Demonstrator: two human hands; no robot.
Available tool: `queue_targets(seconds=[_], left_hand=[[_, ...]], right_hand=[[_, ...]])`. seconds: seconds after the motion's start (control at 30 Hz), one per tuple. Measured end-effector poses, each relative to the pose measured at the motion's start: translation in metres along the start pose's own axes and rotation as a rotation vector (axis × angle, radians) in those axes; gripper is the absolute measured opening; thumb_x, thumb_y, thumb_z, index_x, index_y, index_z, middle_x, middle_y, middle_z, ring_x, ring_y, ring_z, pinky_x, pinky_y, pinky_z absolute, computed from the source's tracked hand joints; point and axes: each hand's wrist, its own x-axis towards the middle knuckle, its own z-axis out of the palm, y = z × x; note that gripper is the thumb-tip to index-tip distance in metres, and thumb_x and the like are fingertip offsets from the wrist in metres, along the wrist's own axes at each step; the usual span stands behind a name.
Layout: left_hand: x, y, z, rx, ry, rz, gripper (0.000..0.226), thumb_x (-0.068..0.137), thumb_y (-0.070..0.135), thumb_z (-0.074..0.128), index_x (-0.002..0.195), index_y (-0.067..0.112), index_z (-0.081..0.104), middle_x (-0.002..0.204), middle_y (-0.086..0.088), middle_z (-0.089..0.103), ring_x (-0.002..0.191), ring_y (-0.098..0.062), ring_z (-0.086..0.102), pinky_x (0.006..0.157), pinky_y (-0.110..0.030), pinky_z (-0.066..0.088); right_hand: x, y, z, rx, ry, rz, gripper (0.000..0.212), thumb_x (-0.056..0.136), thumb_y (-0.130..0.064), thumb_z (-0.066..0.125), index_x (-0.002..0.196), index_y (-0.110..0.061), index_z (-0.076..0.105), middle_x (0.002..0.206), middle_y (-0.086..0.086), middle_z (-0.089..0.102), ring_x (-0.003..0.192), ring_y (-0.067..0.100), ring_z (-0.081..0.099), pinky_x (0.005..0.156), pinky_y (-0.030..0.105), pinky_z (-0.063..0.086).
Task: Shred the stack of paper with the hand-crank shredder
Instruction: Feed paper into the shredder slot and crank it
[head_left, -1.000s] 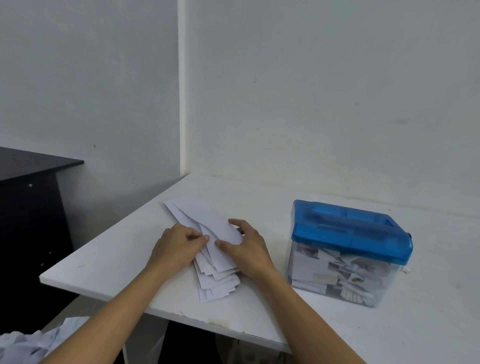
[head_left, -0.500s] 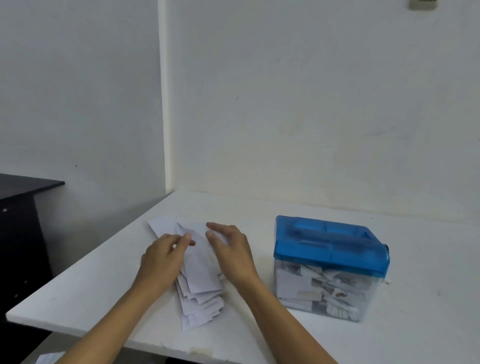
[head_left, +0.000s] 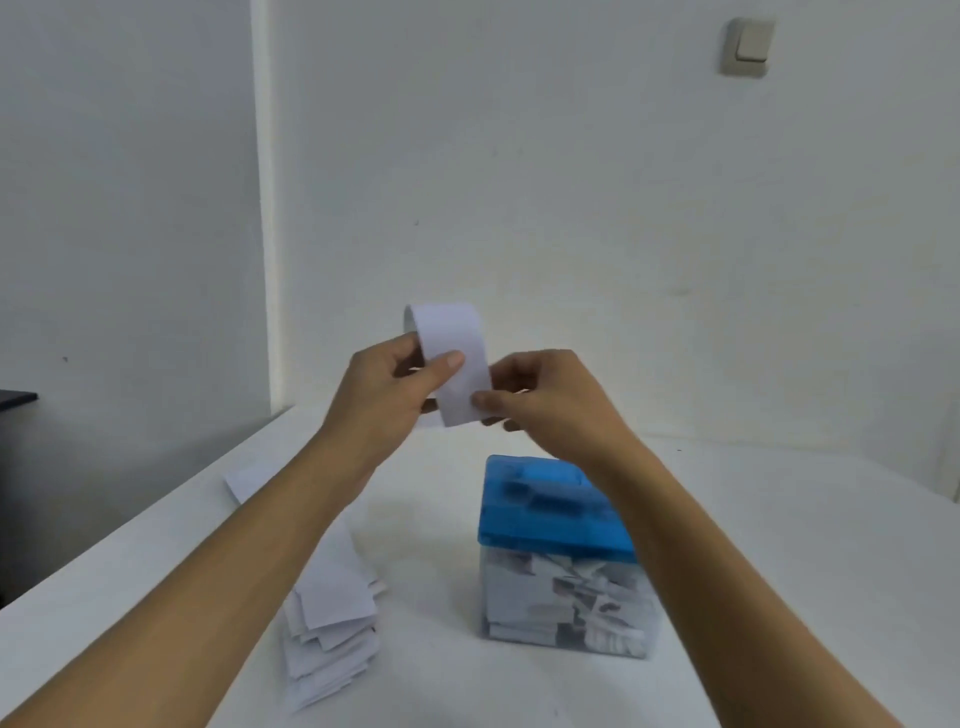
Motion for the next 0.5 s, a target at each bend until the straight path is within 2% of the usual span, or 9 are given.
queue_targets(seconds=[0.07, 0.13, 0.23, 0.33, 0.43, 0.5], left_hand=[[0.005, 0.006, 0.021, 0.013, -0.097, 0.003, 0.034, 0.098, 0.017, 0.067, 0.131, 0.014, 0.067, 0.116, -0.001, 0.074, 0.106, -0.02, 0.071, 0.091, -0.039, 0.061], [0.007, 0.005, 0.04, 0.126, -0.196, 0.001, 0.039, 0.096, 0.014, 0.069, 0.134, 0.017, 0.064, 0.118, 0.002, 0.072, 0.106, -0.018, 0.07, 0.091, -0.038, 0.06], [0.003, -0.007, 0.057, 0.303, -0.309, -0.001, 0.043, 0.093, 0.012, 0.071, 0.134, 0.022, 0.063, 0.116, 0.008, 0.072, 0.101, -0.011, 0.069, 0.091, -0.037, 0.06], [-0.006, -0.02, 0.059, 0.398, -0.359, -0.009, 0.038, 0.093, 0.013, 0.071, 0.127, 0.028, 0.067, 0.11, 0.014, 0.073, 0.096, -0.003, 0.069, 0.089, -0.027, 0.057], [-0.009, -0.025, 0.059, 0.43, -0.376, -0.004, 0.041, 0.093, 0.015, 0.072, 0.131, 0.028, 0.066, 0.116, 0.014, 0.073, 0.104, -0.004, 0.068, 0.096, -0.029, 0.055], [-0.009, -0.025, 0.059, 0.449, -0.382, 0.01, 0.041, 0.093, 0.015, 0.072, 0.131, 0.031, 0.066, 0.113, 0.018, 0.072, 0.103, 0.0, 0.067, 0.091, -0.021, 0.053]], right_hand=[[-0.005, 0.011, -0.022, -0.054, 0.037, 0.019, 0.005, 0.087, -0.022, 0.075, 0.092, -0.021, 0.076, 0.077, -0.005, 0.076, 0.074, 0.012, 0.071, 0.073, 0.031, 0.057], [-0.012, 0.023, -0.038, -0.085, 0.054, 0.046, 0.001, 0.087, -0.022, 0.075, 0.087, -0.022, 0.076, 0.075, -0.006, 0.075, 0.067, 0.007, 0.066, 0.065, 0.025, 0.052], [-0.02, 0.044, -0.048, -0.179, 0.033, 0.083, 0.002, 0.086, -0.023, 0.077, 0.085, -0.022, 0.076, 0.075, -0.007, 0.075, 0.066, 0.005, 0.066, 0.067, 0.021, 0.052], [-0.024, 0.058, -0.047, -0.229, -0.002, 0.104, 0.004, 0.085, -0.026, 0.078, 0.086, -0.022, 0.076, 0.075, -0.008, 0.074, 0.069, 0.006, 0.067, 0.064, 0.018, 0.05], [-0.029, 0.07, -0.042, -0.234, 0.003, 0.102, 0.008, 0.086, -0.028, 0.076, 0.085, -0.02, 0.075, 0.077, -0.005, 0.074, 0.072, 0.01, 0.068, 0.069, 0.024, 0.055], [-0.033, 0.076, -0.04, -0.251, 0.016, 0.081, 0.012, 0.087, -0.031, 0.073, 0.085, -0.018, 0.074, 0.08, -0.004, 0.073, 0.076, 0.012, 0.067, 0.072, 0.028, 0.057]])
